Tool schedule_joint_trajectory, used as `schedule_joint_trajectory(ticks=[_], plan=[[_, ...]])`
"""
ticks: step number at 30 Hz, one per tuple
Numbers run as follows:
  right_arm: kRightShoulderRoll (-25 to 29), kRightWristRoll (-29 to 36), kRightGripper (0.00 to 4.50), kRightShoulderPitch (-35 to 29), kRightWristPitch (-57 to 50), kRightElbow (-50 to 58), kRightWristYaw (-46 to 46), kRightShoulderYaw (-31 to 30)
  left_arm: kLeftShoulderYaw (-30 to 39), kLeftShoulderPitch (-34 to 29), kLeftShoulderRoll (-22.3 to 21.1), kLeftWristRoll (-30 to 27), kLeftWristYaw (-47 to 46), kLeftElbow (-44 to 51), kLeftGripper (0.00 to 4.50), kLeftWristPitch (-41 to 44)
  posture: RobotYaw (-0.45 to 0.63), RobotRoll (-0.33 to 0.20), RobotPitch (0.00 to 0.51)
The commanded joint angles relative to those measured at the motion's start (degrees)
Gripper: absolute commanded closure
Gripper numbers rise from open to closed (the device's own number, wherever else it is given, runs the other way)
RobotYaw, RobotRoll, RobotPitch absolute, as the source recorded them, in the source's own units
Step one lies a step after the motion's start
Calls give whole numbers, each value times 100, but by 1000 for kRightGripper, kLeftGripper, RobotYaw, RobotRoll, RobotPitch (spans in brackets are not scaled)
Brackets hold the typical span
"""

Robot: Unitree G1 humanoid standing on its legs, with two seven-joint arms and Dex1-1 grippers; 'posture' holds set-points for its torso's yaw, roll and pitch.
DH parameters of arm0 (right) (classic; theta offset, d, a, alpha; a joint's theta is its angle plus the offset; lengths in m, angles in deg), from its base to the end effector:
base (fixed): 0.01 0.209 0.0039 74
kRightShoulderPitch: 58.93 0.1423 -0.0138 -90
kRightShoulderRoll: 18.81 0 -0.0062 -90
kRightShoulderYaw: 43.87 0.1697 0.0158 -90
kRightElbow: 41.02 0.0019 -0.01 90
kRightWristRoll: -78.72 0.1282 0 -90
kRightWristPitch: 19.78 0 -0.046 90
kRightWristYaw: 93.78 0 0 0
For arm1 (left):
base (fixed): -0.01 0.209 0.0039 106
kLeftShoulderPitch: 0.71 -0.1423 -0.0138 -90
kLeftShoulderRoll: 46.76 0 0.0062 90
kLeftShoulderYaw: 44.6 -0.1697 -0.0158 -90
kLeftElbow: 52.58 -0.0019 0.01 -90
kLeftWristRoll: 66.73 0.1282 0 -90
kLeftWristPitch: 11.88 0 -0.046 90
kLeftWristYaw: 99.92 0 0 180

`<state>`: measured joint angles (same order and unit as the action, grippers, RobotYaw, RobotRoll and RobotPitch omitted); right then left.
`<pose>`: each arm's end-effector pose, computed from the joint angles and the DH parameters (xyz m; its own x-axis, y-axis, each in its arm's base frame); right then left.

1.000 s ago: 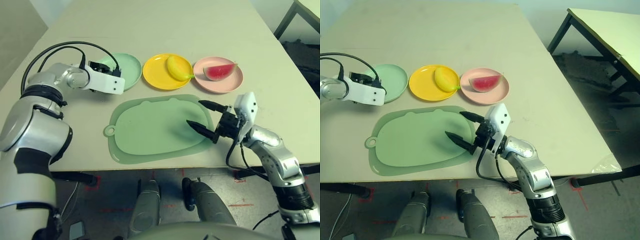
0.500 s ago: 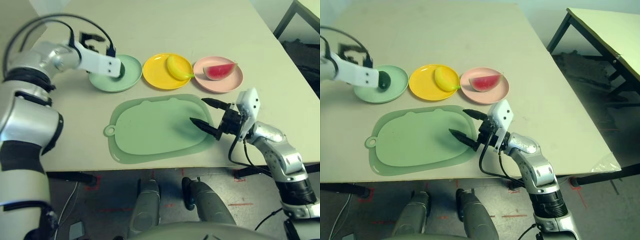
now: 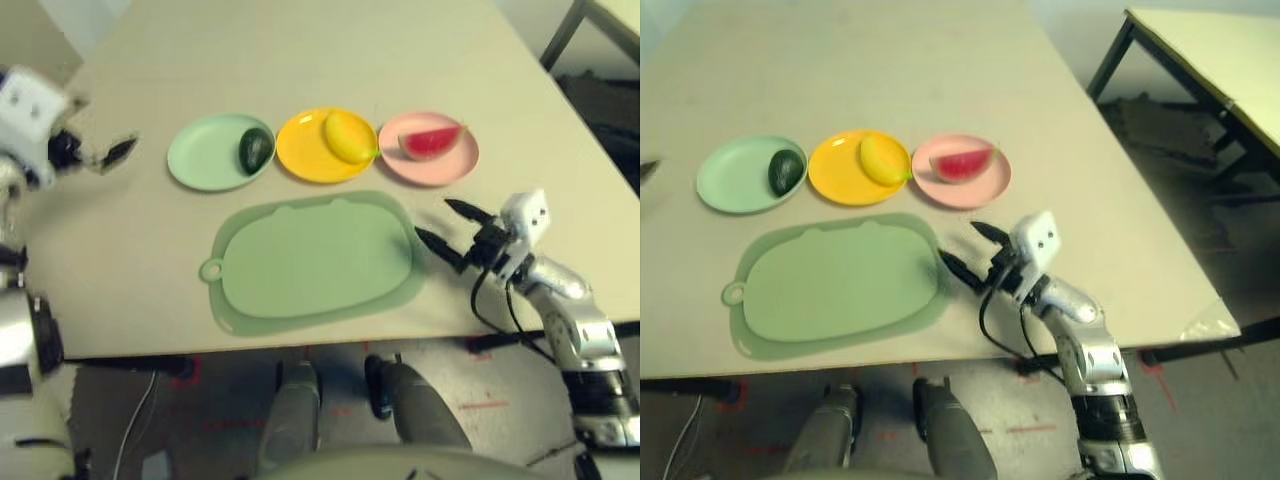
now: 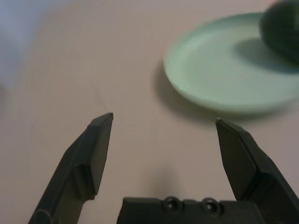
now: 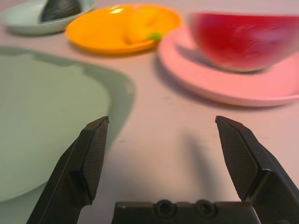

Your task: Place the fruits into color-matched plates.

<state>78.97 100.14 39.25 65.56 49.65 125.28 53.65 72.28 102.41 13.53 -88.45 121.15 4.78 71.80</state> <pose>0.2172 -0.2346 0.1095 0.8206 0.5664 0.0766 -0.5596 0.8234 -0.0936 0.1875 0.3791 0.1421 0.9972 -0.0738 0.0146 0.0679 0.9662 0.2489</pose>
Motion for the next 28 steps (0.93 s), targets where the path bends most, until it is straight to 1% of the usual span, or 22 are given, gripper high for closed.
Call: schedule_joint_trajectory(ticks=[1,2,3,4,7,11,13,15,22,28], plan=[[25,50,0,-60,211,-446,-144,397,578,-836,615,-583,-920,1719,32,874,92,0,224],[26,83,0,-30,248,-579,-164,495,623,-999,813,-649,-1109,1973,32,1017,92,0,225],[13,93,0,-3,275,-661,-179,545,656,-1085,925,-680,-1229,2132,32,1133,92,0,226],[32,105,0,17,291,-737,-162,595,584,-1175,967,-574,-1296,2281,32,1189,95,0,223],[-7,116,0,71,266,-721,-288,704,581,-1182,972,-546,-1391,2400,32,1325,95,0,224],[38,258,0,56,404,-881,-776,1363,560,-1166,937,-572,-1399,2675,32,1453,98,0,225],[30,231,0,28,500,-982,-940,1557,598,-1131,915,-612,-1331,2635,32,1459,96,0,227],[108,243,0,85,570,-1302,-1017,1789,655,-1082,942,-663,-1388,2636,32,1511,98,0,224],[447,11,0,447,1202,-2519,-498,1717,648,-1090,974,-625,-1465,2722,32,1567,122,0,215],[548,-27,0,704,1503,-3060,-398,1746,633,-1159,1062,-609,-1589,2896,32,1606,114,0,204]])
